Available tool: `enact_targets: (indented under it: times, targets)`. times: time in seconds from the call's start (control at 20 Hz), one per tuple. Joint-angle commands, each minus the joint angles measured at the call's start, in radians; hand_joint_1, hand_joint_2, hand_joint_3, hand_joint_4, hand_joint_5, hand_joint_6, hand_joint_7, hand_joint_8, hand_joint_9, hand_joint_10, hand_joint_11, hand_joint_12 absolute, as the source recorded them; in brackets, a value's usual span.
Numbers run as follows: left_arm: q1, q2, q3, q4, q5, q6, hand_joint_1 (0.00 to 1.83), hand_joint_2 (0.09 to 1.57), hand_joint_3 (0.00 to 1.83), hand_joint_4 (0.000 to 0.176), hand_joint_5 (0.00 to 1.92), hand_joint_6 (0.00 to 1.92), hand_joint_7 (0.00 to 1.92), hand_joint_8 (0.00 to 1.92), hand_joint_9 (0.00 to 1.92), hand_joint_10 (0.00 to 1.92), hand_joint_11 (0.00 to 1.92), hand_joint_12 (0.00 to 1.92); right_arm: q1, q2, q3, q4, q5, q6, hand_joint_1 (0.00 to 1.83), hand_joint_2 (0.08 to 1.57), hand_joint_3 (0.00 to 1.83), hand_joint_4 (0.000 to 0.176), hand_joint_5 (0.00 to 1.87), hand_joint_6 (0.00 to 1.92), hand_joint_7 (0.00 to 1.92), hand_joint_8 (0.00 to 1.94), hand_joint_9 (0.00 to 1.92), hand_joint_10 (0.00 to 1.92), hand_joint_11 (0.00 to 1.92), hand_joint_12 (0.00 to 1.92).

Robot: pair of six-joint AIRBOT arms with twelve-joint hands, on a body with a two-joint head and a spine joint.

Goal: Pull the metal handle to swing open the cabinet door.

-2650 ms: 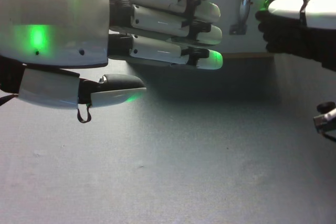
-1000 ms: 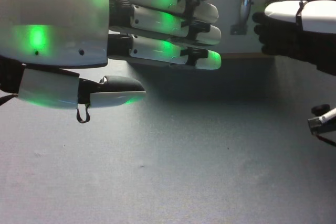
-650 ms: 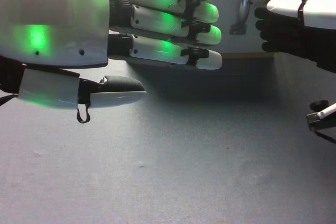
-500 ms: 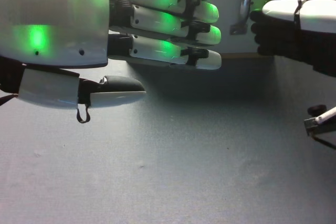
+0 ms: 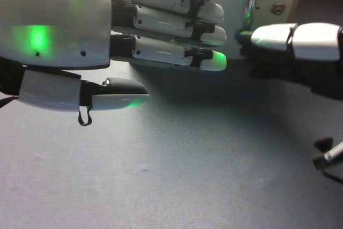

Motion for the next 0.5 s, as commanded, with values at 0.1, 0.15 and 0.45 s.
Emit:
enact_targets:
  times: [0.1, 0.15, 0.45]
  targets:
    - [-0.011, 0.007, 0.001, -0.099, -0.026, 0.008, 0.0, 1.57, 0.21, 0.0, 0.36, 0.0, 0.38, 0.0, 0.35, 0.0, 0.0, 0.74, -0.016, 0.02, -0.02, -0.018, 0.139, 0.007, 0.0, 1.56, 0.02, 0.0, 0.07, 0.0, 0.08, 0.0, 0.1, 0.0, 0.0, 0.42]
    - [-0.011, 0.007, 0.001, -0.099, -0.026, 0.008, 0.0, 1.57, 0.21, 0.0, 0.36, 0.0, 0.38, 0.0, 0.35, 0.0, 0.0, 0.74, -0.024, 0.022, -0.024, -0.021, 0.15, 0.007, 0.0, 1.56, 0.02, 0.0, 0.07, 0.0, 0.08, 0.0, 0.1, 0.0, 0.0, 0.42]
    - [-0.011, 0.007, 0.001, -0.099, -0.026, 0.008, 0.0, 1.57, 0.21, 0.0, 0.36, 0.0, 0.38, 0.0, 0.35, 0.0, 0.0, 0.73, -0.04, 0.023, 0.013, -0.024, 0.173, 0.007, 0.0, 1.56, 0.01, 0.0, 0.07, 0.0, 0.08, 0.0, 0.1, 0.0, 0.0, 0.39]
